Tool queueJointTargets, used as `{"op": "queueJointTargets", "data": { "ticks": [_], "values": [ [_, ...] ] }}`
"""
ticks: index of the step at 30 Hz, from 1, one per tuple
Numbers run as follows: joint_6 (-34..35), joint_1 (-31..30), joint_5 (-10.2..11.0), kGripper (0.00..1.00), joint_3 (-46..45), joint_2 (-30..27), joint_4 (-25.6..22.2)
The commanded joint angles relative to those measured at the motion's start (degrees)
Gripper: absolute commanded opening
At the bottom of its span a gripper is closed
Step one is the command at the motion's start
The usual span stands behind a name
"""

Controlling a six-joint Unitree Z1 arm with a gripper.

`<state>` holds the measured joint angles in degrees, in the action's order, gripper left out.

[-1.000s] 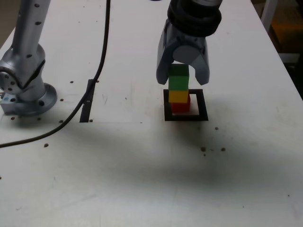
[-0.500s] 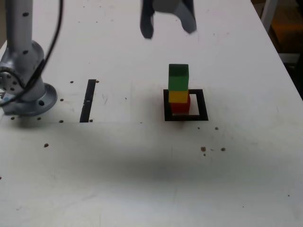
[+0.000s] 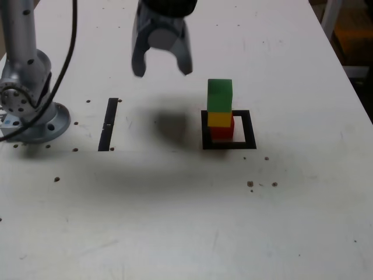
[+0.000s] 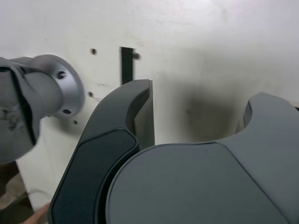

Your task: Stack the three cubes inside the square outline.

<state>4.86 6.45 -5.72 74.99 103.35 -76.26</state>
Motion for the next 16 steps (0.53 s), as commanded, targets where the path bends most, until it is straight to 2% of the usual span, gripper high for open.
{"op": "queueJointTargets", "data": {
  "ticks": [1,7,16],
  "values": [
    [-0.58,0.06,-1.35,0.74,-2.19,0.50,2.21],
    [-2.13,0.06,-4.55,0.74,-7.42,1.51,6.74],
    [-5.78,0.05,-9.29,0.74,-12.44,2.80,10.88]
  ]
}}
